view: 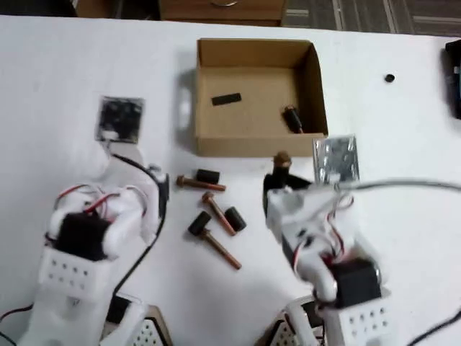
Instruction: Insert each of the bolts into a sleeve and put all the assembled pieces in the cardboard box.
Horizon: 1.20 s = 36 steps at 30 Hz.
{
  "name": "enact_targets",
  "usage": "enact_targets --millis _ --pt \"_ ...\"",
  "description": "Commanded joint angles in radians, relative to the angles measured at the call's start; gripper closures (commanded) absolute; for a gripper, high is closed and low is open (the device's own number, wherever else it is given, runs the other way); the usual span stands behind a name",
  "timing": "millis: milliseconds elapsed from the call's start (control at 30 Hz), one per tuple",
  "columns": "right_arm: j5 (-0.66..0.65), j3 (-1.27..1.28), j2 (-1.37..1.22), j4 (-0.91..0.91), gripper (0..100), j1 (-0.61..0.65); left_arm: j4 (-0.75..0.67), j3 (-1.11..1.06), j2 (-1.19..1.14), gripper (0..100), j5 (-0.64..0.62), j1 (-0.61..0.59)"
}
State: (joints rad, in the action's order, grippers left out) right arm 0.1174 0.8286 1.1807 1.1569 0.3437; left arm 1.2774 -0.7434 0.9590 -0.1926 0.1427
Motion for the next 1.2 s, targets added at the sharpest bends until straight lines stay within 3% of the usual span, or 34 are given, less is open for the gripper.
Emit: enact_targets --millis 0,267,433,633,800,1067,1167 --pt "-0.091 -0.219 -0.248 -0.004 97.9 -0.010 -0.095 -0.136 0.011 98 0.061 -0.009" --pt "-0.198 -0.750 -0.897 -0.045 97.9 -0.079 -0.411 -0.493 0.114 98 0.089 -0.009" --pt "-0.262 -1.138 -1.323 0.021 97.9 -0.143 -0.523 -0.707 0.256 98 0.087 0.000" --pt "-0.292 -1.596 -1.744 0.211 97.8 -0.148 -0.526 -0.898 0.397 98 0.084 0.000" --pt "-0.295 -1.869 -2.011 0.259 97.8 -0.163 -0.522 -0.924 0.474 98 0.083 -0.002" --pt "-0.347 -2.064 -2.298 0.291 97.4 -0.191 -0.512 -0.947 0.511 98 0.083 -0.002" --pt "-0.364 -2.105 -2.345 0.294 92.4 -0.193 -0.512 -0.949 0.511 98 0.081 0.000"
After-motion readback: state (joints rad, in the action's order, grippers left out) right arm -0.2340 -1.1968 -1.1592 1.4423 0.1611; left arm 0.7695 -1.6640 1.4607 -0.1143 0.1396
